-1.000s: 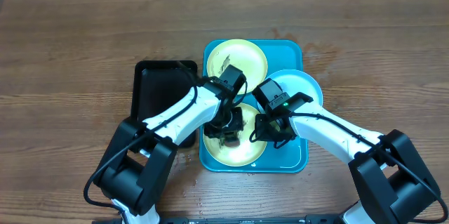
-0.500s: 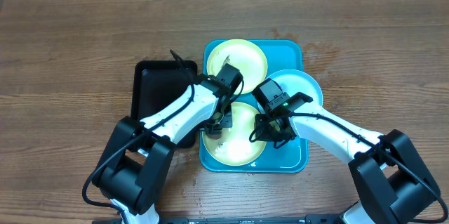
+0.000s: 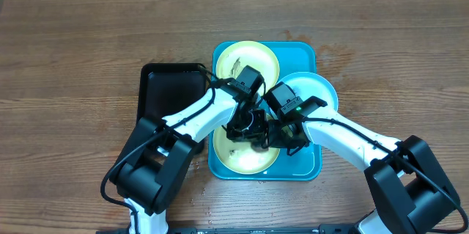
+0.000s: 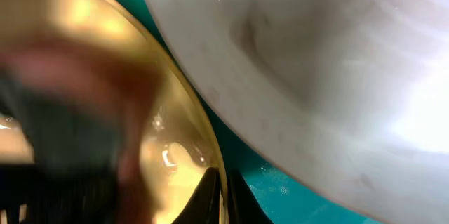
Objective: Clean dirty plates on tray and stack at the side
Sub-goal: 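Scrub the lower yellow plate with the sponge while the right gripper holds it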
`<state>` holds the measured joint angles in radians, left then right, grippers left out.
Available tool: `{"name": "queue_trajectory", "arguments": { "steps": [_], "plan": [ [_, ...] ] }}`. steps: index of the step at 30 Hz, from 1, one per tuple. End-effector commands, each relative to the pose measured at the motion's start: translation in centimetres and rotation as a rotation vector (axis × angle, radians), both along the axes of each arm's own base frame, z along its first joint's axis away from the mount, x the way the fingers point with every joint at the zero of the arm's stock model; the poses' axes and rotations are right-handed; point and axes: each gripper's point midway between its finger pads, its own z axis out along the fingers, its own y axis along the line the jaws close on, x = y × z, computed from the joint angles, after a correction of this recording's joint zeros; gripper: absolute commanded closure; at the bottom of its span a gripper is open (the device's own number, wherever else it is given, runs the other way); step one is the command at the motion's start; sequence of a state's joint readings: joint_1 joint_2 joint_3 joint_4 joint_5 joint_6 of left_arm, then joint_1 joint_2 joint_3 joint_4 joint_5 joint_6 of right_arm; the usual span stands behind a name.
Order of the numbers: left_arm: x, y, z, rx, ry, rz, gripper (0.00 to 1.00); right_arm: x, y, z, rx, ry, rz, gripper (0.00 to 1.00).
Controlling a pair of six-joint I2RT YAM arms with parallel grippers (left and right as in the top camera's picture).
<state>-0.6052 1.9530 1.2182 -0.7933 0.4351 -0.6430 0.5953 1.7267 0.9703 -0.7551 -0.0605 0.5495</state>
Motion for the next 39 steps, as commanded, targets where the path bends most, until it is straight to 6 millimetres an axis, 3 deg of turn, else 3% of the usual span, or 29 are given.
{"name": "queue_trajectory", "arguments": {
  "steps": [1, 6, 9, 15, 19, 22, 25, 30, 32, 35, 39],
  "plan": [
    [-2.1, 2.9, -1.4, 0.129, 0.114, 0.022, 0.96, 0.3, -1.3, -0.6, -0.072, -0.020, -0.006, 0.96],
    [-2.0, 9.9, -1.9, 0.472, 0.064, 0.002, 0.96, 0.3, -1.3, -0.6, -0.072, -0.020, -0.006, 0.96],
    [-0.7, 12.4, -1.8, 0.624, -0.035, -0.029, 0.96, 0.3, -1.3, -0.6, -0.071, -0.020, -0.006, 0.96],
    [3.3, 15.8, -0.4, 0.841, -0.239, 0.006, 0.96, 0.3, -1.3, -0.6, -0.071, -0.019, -0.006, 0.96],
    [5.2, 16.2, 0.9, 0.837, -0.266, 0.082, 0.96, 0.2, -1.4, -0.7, -0.074, -0.017, -0.006, 0.96],
    [6.0, 15.1, 1.1, 0.765, -0.258, 0.111, 0.96, 0.2, -1.4, -0.7, -0.074, -0.016, -0.006, 0.96],
    [6.6, 11.9, 0.4, 0.580, -0.245, 0.048, 0.96, 0.2, -1.4, -0.7, -0.074, -0.017, -0.006, 0.96],
    [6.2, 2.6, 0.2, 0.078, -0.193, -0.060, 0.96, 0.2, -1.4, -0.7, -0.074, -0.017, -0.006, 0.96],
    [5.4, -0.1, 0.3, -0.047, -0.155, -0.083, 0.96, 0.2, -1.4, -0.7, -0.074, -0.017, -0.006, 0.96],
    [3.5, -2.3, 0.1, -0.150, -0.067, -0.112, 0.96, 0.2, -1.4, -0.7, -0.074, -0.016, -0.005, 0.96],
    [1.5, -2.8, 0.2, -0.190, 0.034, -0.116, 0.96, 0.1, -1.4, -0.7, -0.076, -0.014, -0.005, 0.96]
  ]
}}
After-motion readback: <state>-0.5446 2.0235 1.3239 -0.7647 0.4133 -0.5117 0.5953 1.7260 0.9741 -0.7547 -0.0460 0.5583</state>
